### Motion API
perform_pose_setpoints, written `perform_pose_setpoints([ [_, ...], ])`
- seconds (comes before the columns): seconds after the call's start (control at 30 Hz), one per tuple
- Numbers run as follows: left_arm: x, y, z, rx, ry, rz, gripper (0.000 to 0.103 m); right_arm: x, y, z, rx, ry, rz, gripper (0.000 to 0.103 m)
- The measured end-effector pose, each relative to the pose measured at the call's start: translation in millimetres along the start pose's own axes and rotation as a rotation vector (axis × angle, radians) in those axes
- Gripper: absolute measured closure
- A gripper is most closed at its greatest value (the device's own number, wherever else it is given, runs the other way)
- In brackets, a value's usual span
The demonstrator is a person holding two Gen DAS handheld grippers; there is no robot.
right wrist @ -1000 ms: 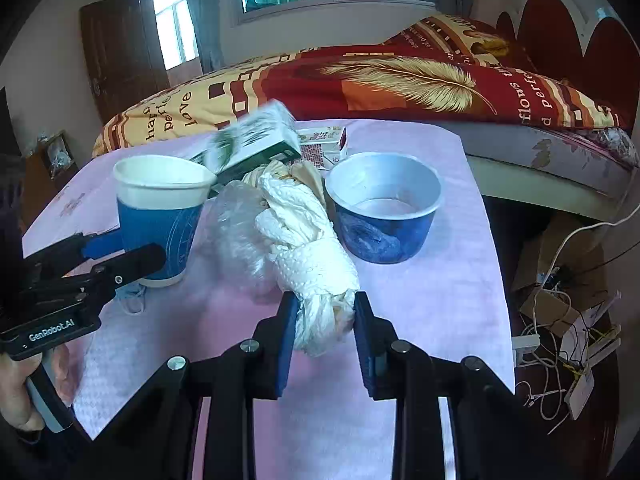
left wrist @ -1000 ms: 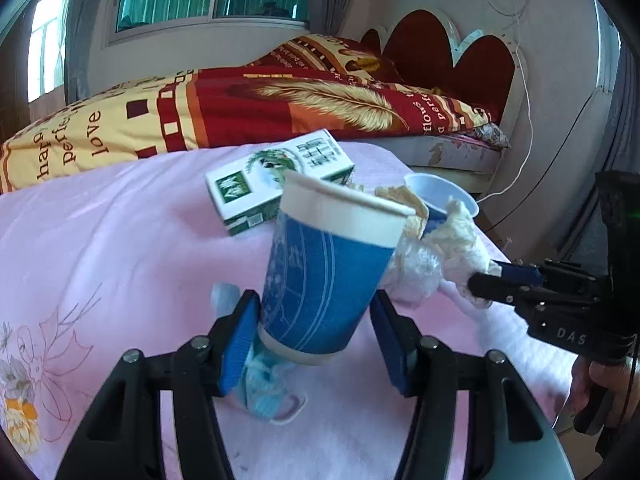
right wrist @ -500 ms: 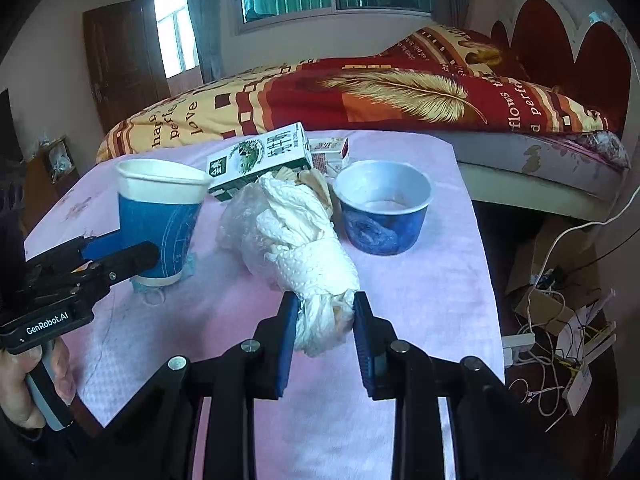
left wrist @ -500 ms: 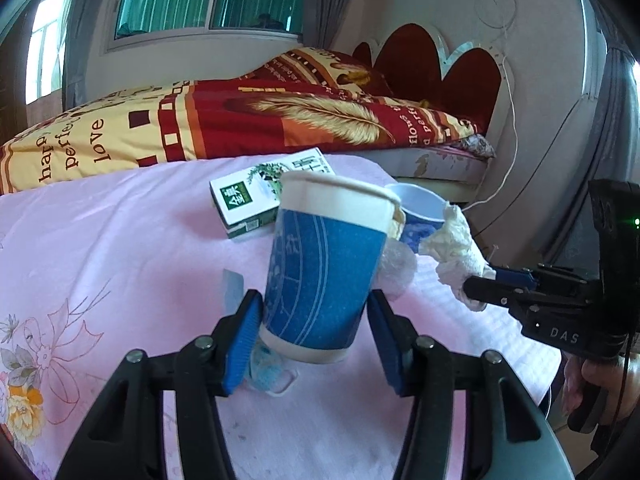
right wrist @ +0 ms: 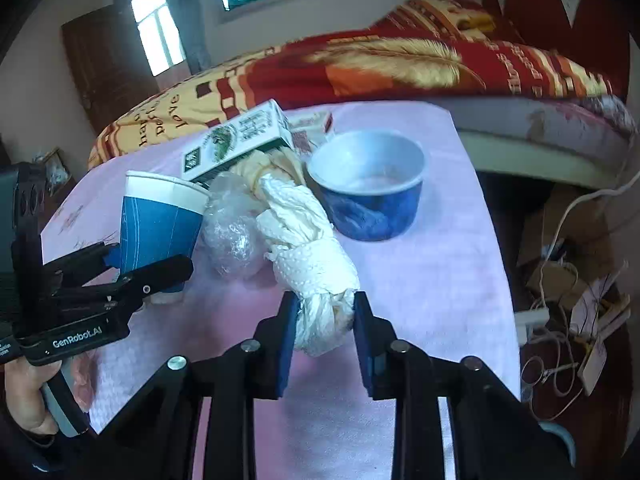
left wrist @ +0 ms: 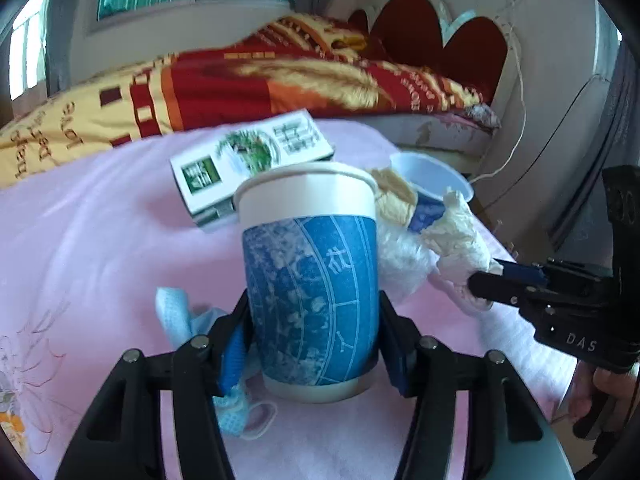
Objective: Collect trash
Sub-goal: 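Carry the blue cup and white tissue over the black bucket with both tools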
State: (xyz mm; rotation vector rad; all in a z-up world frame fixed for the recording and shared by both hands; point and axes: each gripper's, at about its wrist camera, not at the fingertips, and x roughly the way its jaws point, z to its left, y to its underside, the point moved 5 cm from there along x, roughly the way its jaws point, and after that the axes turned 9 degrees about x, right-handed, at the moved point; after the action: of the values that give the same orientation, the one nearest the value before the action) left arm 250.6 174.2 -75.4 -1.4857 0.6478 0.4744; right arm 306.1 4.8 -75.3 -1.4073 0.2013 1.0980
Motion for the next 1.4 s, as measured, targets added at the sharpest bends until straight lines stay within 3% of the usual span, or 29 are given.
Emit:
perform_pose_setpoints([
  [0.23,-39.0,11.0,-3.6,-0.014,-0.019,-0.056,0.046,-49.6,10.9,-2.8,0.005,0.026,-0.076,0.076],
  [0.53,-79.2,26.0,-37.8,0.012,-0.008,-0.107,0.046,-111.3,47.6,-16.0,0.032,0.060,-0.101,0.076],
  [1.4,-82.0,34.5,-202.6,0.201,0.204,-0.093,0.046,-228.1,131.1,-130.5,0.249,0.221,-0.180,0.076],
])
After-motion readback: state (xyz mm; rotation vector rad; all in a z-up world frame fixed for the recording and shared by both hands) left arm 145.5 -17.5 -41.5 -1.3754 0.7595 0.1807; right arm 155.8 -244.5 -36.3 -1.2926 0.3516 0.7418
